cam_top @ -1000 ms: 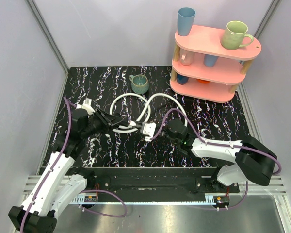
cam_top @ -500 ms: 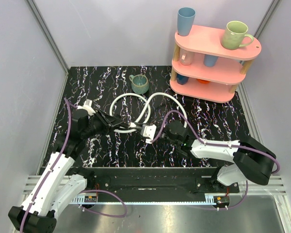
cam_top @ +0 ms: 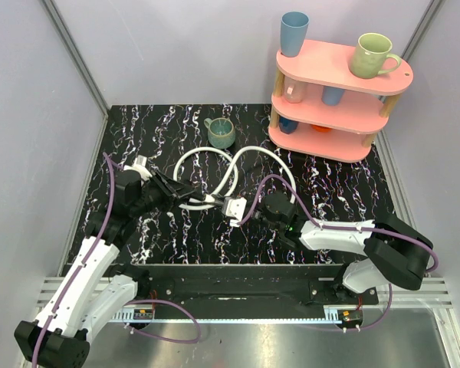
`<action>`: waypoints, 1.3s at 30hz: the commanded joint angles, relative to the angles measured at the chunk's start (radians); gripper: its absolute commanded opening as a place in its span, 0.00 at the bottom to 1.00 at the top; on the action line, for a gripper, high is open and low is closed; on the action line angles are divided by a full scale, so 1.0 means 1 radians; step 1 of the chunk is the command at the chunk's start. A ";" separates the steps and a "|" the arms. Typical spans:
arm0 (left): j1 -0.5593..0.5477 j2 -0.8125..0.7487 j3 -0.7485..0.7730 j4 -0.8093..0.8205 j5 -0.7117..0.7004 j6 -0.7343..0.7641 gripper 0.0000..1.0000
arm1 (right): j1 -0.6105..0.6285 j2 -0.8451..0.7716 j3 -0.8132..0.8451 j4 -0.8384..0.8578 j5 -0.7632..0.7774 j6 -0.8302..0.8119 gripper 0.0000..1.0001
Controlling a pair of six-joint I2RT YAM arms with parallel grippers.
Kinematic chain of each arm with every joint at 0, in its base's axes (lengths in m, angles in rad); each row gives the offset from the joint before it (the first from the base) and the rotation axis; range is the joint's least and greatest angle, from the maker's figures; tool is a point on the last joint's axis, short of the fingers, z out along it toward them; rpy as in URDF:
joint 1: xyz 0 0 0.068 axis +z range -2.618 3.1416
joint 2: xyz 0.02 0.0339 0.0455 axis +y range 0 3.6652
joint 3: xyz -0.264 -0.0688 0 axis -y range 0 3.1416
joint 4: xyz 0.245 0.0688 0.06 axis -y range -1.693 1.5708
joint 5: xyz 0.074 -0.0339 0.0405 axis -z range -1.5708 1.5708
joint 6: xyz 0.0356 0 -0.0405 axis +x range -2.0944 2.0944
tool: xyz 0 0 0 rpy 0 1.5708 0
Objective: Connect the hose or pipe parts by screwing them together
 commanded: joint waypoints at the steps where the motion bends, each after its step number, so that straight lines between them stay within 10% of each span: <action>1: 0.000 -0.002 0.036 0.086 0.039 -0.015 0.00 | 0.011 0.005 0.005 0.110 -0.013 0.009 0.00; 39: 0.000 -0.001 -0.013 0.071 0.068 0.006 0.00 | 0.011 0.031 0.029 0.185 -0.012 0.108 0.00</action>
